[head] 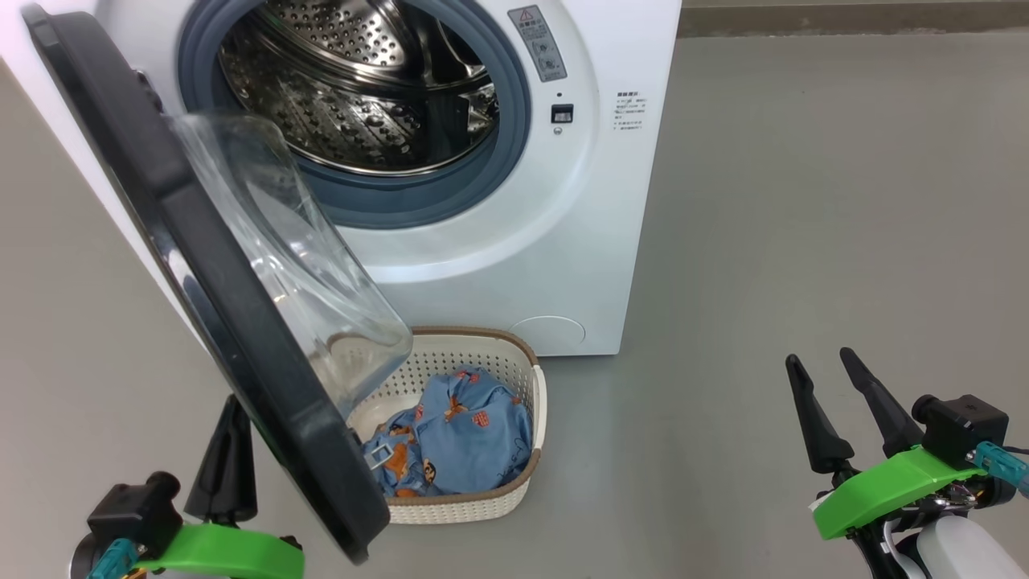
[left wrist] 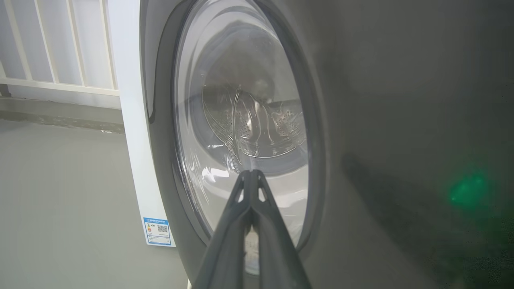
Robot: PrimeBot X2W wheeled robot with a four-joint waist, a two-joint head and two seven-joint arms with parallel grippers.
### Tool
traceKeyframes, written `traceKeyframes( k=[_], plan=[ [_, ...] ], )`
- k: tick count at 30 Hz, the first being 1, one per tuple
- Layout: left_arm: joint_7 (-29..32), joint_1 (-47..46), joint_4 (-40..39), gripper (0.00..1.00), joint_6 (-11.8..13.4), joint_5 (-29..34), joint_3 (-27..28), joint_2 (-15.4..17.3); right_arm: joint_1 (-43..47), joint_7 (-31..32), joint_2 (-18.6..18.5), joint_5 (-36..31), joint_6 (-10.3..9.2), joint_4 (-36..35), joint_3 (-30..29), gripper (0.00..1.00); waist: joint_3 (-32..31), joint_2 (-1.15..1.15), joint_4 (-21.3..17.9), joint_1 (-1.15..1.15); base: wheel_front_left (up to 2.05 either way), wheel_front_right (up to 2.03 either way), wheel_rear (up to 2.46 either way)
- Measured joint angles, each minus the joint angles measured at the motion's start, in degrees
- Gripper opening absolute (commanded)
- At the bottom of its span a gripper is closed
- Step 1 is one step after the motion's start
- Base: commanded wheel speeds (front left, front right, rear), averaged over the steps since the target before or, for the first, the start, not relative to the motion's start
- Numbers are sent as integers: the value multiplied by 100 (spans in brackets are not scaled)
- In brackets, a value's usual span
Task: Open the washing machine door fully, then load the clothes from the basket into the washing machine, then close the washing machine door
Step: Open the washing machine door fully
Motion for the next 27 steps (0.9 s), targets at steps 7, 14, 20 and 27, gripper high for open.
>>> traceKeyframes(
  k=[7, 14, 20, 27],
  plan=[
    [-2, -1, -390, 0, 2, -1, 143, -13, 1, 0, 0, 0, 0, 11, -9, 100, -21, 0, 35, 0, 0, 0, 0],
    [-8, 4, -955, 0, 64, 13, 270, -13, 1, 0, 0, 0, 0, 13, -3, 100, -29, 0, 74, 0, 0, 0, 0],
    [-8, 47, -1681, 0, 171, 109, 333, 0, 1, 0, 2, 0, 0, 21, 7, 100, -33, 0, 101, 0, 0, 0, 0],
    [-3, 131, -2326, 0, 207, 171, 260, 8, 2, 0, 3, 27, 0, 37, 68, 100, -58, 0, 120, 0, 0, 0, 0]
  ],
)
